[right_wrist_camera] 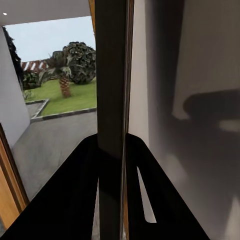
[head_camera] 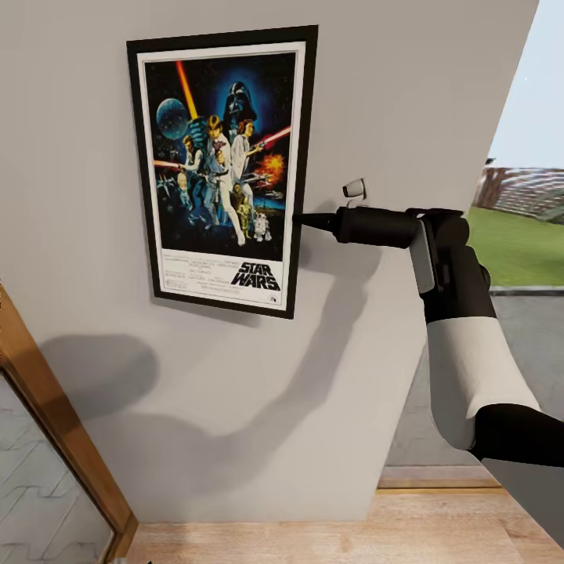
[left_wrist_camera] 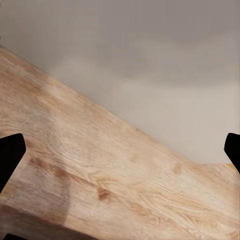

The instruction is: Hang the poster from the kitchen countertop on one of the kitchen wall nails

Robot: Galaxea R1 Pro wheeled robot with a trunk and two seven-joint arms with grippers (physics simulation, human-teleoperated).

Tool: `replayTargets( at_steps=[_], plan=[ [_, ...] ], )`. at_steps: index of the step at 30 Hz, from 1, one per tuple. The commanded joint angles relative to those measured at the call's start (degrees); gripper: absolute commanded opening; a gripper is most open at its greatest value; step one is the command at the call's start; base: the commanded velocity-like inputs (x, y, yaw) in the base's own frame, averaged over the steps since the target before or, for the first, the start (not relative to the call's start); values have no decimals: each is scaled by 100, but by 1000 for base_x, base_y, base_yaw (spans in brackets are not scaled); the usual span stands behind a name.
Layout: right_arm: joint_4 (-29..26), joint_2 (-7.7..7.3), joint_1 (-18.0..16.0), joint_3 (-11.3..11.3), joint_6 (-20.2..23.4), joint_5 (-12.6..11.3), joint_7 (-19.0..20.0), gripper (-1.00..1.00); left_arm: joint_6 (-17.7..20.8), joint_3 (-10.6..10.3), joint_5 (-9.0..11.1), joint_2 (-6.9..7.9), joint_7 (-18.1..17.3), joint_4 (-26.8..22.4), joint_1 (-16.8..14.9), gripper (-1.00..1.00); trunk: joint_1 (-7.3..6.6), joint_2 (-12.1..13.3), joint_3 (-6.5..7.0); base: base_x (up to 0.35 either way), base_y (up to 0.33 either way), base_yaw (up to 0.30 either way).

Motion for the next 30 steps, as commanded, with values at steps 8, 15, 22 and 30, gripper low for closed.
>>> replayTargets(
  at_steps=[8,15,22,30],
  plan=[
    [20,3,-7,-10,-38,193,24,-100,-25,-47,40,1,-16,4,-6,100,5,-10,-14,0,177,0],
    [20,3,-7,-9,-38,193,24,-100,-25,-48,40,1,-16,5,-6,100,5,-10,-14,0,46,0],
    [20,3,-7,-10,-38,193,24,-100,-25,-48,40,1,-16,5,-6,100,5,-10,-14,0,10,0],
    [20,3,-7,-10,-38,193,24,-100,-25,-46,40,1,-16,6,-6,100,5,-10,-14,0,34,0]
  ],
)
